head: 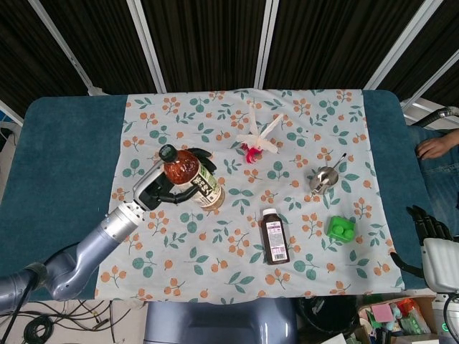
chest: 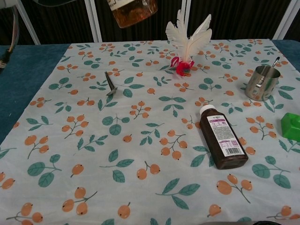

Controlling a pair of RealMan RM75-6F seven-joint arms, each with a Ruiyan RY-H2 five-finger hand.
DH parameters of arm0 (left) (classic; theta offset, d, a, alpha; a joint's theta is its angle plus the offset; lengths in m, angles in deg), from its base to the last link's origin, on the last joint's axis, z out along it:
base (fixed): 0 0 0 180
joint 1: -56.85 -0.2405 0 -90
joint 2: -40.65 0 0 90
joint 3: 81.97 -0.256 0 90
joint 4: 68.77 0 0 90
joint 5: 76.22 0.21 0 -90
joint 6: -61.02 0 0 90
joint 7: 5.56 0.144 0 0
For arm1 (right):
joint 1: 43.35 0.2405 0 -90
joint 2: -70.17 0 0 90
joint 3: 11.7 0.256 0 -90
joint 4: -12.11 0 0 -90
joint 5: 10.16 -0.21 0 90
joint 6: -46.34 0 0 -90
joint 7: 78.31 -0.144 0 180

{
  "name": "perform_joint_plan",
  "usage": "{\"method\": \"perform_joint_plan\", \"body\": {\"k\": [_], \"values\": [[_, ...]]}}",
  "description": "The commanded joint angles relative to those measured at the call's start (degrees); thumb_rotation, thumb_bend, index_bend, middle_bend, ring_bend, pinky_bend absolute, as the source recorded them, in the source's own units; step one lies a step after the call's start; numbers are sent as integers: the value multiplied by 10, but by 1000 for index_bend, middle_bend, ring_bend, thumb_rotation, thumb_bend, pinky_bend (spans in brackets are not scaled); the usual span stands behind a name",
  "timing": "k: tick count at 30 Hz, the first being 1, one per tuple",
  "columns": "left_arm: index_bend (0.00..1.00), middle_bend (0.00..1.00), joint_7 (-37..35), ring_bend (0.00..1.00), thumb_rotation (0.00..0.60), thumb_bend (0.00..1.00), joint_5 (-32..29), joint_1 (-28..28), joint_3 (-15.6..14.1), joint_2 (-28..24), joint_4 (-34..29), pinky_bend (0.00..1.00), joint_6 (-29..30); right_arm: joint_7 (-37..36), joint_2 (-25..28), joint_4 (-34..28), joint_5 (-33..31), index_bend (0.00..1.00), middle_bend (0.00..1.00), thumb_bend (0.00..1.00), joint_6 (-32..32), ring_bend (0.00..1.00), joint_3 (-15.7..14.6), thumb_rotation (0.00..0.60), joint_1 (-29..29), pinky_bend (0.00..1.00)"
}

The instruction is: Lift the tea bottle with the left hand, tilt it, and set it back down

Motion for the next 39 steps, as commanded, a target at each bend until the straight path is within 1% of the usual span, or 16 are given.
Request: {"method": "perform_joint_plan", "body": {"k": [1,3,4,5,6,7,8,11,15,18,24,28,30,34,37,39], "values": [[243,316,-240,258,600,564,128,-5,-36,-47,45,355,46,0,0,-1,-1,117,77,113,-1,136,0,600,0,165],[250,317,-274,258,600,565,161,7,-61,-46,83,354,50,0,0,-2,-1,117,76,113,-1,136,0,600,0,165],[255,318,-264,258,600,565,174,14,-71,-42,104,354,49,1,0,-2,0,117,76,113,0,136,0,600,0,165],[258,318,-223,258,600,565,185,20,-81,-36,124,354,42,2,0,-3,0,117,76,114,1,136,0,600,0,165],[259,318,-71,258,600,565,206,28,-91,-27,163,354,3,1,0,-2,0,117,76,113,1,136,0,600,-1,165],[260,317,28,258,600,565,184,19,-82,-8,164,352,-8,1,0,-2,-1,117,77,113,1,136,0,600,-1,165],[261,317,120,258,600,565,164,11,-75,7,162,350,-15,0,0,-2,-1,117,77,113,1,136,0,600,-1,165],[263,318,336,258,600,565,111,-12,-59,45,157,346,-14,0,0,-2,-1,117,76,114,0,136,0,600,0,165],[261,317,529,258,600,565,63,-27,-53,84,155,346,-2,-1,0,-2,-1,116,77,114,0,136,0,600,0,165],[260,317,649,258,600,564,49,-32,-57,111,175,346,13,-1,0,-2,-1,116,76,114,0,136,0,600,-1,165],[256,323,896,258,600,564,58,-35,-71,171,268,348,59,-1,0,-2,0,116,77,114,0,136,0,600,-1,165],[256,325,1004,258,600,565,73,-32,-69,210,327,357,104,-1,0,-3,1,117,77,114,1,136,0,600,-1,165],[258,325,964,258,600,564,57,-30,-58,212,294,358,108,-2,0,-3,0,117,77,114,1,136,0,600,-1,165],[264,319,824,258,600,565,11,-29,-45,172,179,358,75,-3,0,-3,-1,117,76,114,0,136,0,600,-1,165],[271,316,658,258,600,564,-44,-29,-18,109,56,358,21,-3,1,-4,-1,116,76,114,0,136,0,600,-1,165],[275,315,590,258,600,563,-58,-28,-4,77,16,358,2,-3,1,-4,0,116,77,114,1,136,0,600,-1,165]]}}
